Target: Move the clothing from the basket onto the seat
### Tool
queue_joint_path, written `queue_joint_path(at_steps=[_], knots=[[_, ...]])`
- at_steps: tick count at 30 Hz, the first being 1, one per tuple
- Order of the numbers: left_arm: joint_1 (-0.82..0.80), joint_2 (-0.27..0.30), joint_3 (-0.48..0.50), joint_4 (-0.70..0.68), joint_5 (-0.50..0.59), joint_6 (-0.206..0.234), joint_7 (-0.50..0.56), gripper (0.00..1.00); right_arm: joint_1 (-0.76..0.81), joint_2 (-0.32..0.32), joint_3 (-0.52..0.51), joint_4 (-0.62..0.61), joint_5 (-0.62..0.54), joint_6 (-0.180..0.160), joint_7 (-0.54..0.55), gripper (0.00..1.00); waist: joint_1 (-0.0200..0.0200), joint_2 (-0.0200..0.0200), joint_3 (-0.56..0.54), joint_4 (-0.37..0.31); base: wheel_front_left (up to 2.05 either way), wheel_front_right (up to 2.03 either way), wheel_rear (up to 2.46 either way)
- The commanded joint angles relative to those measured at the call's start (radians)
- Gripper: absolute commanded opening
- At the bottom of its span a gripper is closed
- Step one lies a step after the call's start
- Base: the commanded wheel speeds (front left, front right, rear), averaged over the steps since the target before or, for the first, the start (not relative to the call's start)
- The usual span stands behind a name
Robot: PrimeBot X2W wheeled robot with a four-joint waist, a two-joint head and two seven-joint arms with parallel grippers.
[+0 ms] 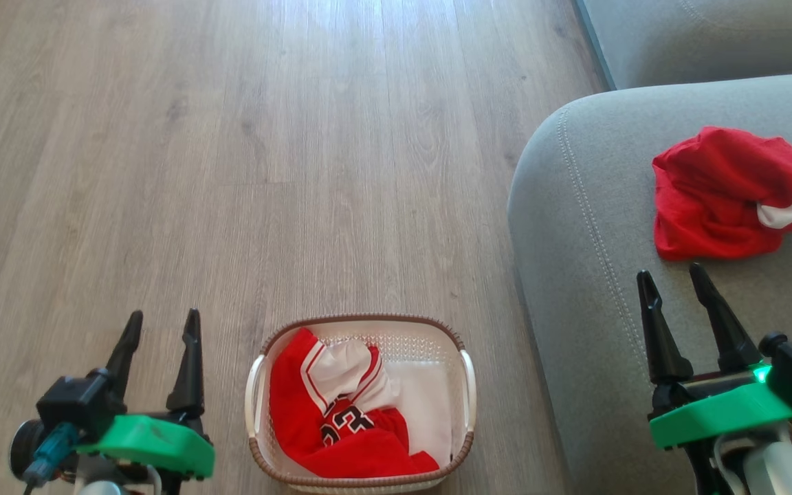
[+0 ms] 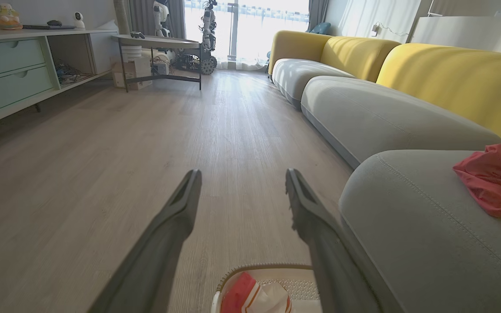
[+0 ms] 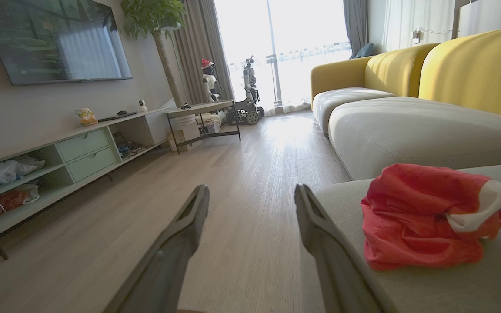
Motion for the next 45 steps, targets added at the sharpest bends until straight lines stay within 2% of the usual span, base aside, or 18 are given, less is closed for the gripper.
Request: queue_joint_path(at_steps=[1,20,32,45], knots=[[-0.037,0.008,0.056,-0.026,0.01,-0.008,-0.013,1.0,-0.022,-0.016,0.024,-0.04,-0.006,0.007,-0.004,1.0,0.0001,0.0,0.001,-0.001,0.0,0.0,0.0],[-0.039,-0.008,0.074,-0.019,0.039,-0.033,-0.013,1.0,-0.024,-0.011,0.03,-0.051,-0.01,0.007,0.005,1.0,0.0001,0.0,0.023,-0.019,0.0,0.0,0.0],[-0.109,-0.001,0.061,0.011,0.082,-0.051,-0.012,1.0,-0.053,0.002,0.03,-0.063,-0.021,0.007,0.002,1.0,0.0001,0.0,0.11,-0.055,0.0,0.0,0.0],[-0.289,-0.019,-0.026,0.168,0.114,-0.137,0.009,1.0,-0.127,0.033,0.029,-0.081,-0.037,0.007,-0.012,1.0,0.0001,0.0,0.278,-0.104,0.0,0.0,0.0]])
